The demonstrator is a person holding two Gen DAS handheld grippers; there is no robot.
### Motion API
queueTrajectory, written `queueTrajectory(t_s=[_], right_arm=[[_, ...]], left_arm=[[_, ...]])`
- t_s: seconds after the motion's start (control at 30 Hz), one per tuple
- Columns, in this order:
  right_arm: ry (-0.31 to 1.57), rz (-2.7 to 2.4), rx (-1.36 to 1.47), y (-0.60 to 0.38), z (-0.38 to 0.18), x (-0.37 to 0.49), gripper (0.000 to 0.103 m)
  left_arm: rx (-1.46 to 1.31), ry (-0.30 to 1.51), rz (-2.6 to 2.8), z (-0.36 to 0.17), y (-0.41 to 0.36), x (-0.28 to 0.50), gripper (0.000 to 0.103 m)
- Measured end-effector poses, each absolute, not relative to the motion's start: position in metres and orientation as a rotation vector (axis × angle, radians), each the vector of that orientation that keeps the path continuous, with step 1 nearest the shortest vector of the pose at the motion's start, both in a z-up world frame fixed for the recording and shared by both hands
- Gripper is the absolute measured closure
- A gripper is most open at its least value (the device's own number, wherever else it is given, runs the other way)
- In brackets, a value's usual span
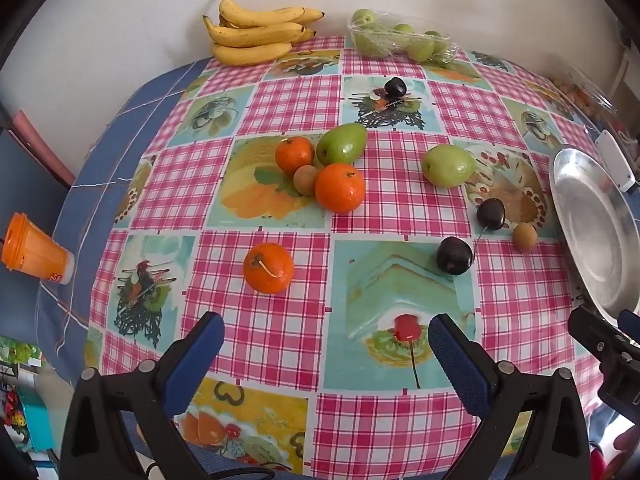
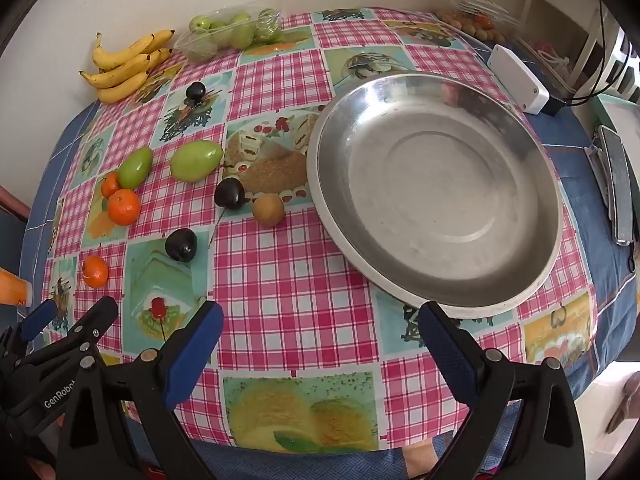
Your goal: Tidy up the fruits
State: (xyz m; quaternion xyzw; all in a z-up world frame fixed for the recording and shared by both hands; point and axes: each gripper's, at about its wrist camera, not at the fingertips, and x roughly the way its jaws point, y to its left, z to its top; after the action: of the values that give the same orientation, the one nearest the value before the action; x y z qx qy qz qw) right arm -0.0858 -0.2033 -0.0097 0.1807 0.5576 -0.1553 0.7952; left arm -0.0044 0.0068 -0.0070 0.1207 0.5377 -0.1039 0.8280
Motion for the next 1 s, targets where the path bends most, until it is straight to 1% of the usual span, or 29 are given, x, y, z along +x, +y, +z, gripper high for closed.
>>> queueTrajectory(t_s=[1.0], right_arm=[[1.201,-0.332,0.385,-0.2018,-0.0103,-0.0854,0.005]], left_arm=[[0.249,1.161,-0.191,-0.0091,0.005,-0.0007,0.0]])
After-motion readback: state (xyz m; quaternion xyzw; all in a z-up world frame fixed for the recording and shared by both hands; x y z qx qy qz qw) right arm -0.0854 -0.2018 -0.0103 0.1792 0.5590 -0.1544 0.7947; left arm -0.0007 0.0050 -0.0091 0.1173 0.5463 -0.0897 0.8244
